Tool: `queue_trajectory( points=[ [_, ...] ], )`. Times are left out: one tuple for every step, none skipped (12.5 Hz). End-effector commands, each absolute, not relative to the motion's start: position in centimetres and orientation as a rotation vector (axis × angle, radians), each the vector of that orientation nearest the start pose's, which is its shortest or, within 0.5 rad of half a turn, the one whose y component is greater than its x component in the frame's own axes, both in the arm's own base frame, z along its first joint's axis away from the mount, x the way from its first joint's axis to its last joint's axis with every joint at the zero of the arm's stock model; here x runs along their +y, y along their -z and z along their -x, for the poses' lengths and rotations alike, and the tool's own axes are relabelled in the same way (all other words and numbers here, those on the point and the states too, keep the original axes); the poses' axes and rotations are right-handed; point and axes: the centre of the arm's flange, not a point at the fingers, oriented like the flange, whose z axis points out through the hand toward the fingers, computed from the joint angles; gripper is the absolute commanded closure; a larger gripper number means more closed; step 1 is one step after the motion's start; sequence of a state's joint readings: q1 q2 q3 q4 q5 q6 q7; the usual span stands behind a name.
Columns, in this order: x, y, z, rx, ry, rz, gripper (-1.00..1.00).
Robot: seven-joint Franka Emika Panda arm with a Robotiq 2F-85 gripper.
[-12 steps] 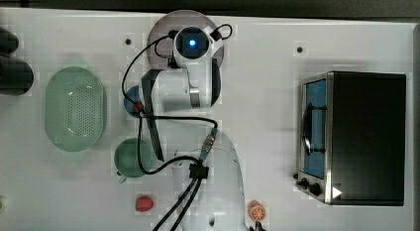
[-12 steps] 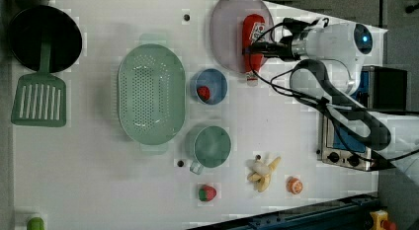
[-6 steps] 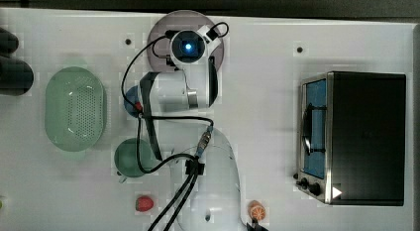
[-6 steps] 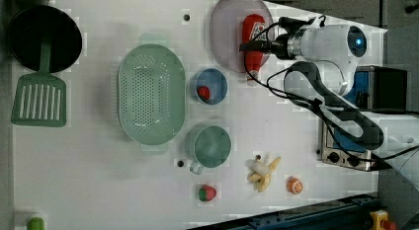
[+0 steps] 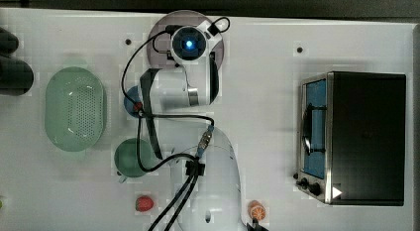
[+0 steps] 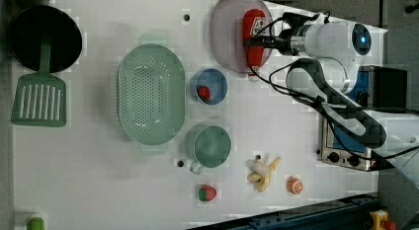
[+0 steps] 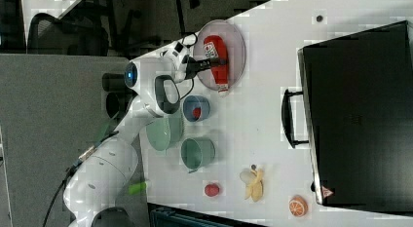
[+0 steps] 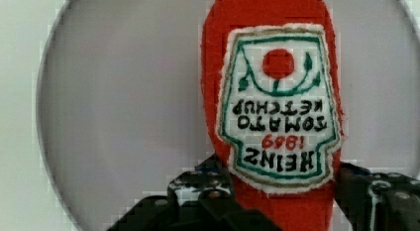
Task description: Pick ketchup from plate and place it on table.
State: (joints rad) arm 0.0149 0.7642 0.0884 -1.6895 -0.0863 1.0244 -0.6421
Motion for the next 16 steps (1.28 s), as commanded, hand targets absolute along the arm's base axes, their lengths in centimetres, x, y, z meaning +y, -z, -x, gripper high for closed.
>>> queue_trajectory(
  points=[
    [5.8, -24.1, -70.3, 0.027, 0.361, 3.076, -0.2],
    [5.7, -26.2, -70.3, 0.059, 0.35, 3.063, -0.2],
    [5.5, -28.3, -70.0, 0.093, 0.317, 3.05, -0.2],
    [5.4, -30.5, -69.7, 0.124, 0.284, 3.035, -0.2],
    [5.1, -32.9, -69.3, 0.141, 0.267, 3.026, -0.2],
    [4.7, -35.4, -68.8, 0.155, 0.256, 3.022, -0.2],
    [4.0, -37.9, -68.2, 0.168, 0.244, 3.023, -0.2],
    [3.2, -40.3, -67.2, 0.179, 0.207, 3.033, -0.2],
    [2.4, -42.2, -66.0, 0.192, 0.139, 3.044, -0.2],
    [1.4, -43.8, -64.7, 0.212, 0.07, 3.054, -0.2],
    [0.4, -45.2, -63.4, 0.235, 0.031, 3.06, -0.2],
    [-0.9, -46.3, -62.2, 0.266, 0.017, 3.063, -0.2],
    [-2.2, -46.9, -61.0, 0.301, 0.013, 3.065, -0.2],
    [-3.4, -47.0, -59.6, 0.334, 0.004, 3.065, -0.2],
    [-4.3, -46.5, -58.1, 0.362, -0.022, 3.063, -0.2],
    [-4.7, -45.7, -56.6, 0.378, -0.057, 3.062, -0.2]
  ],
)
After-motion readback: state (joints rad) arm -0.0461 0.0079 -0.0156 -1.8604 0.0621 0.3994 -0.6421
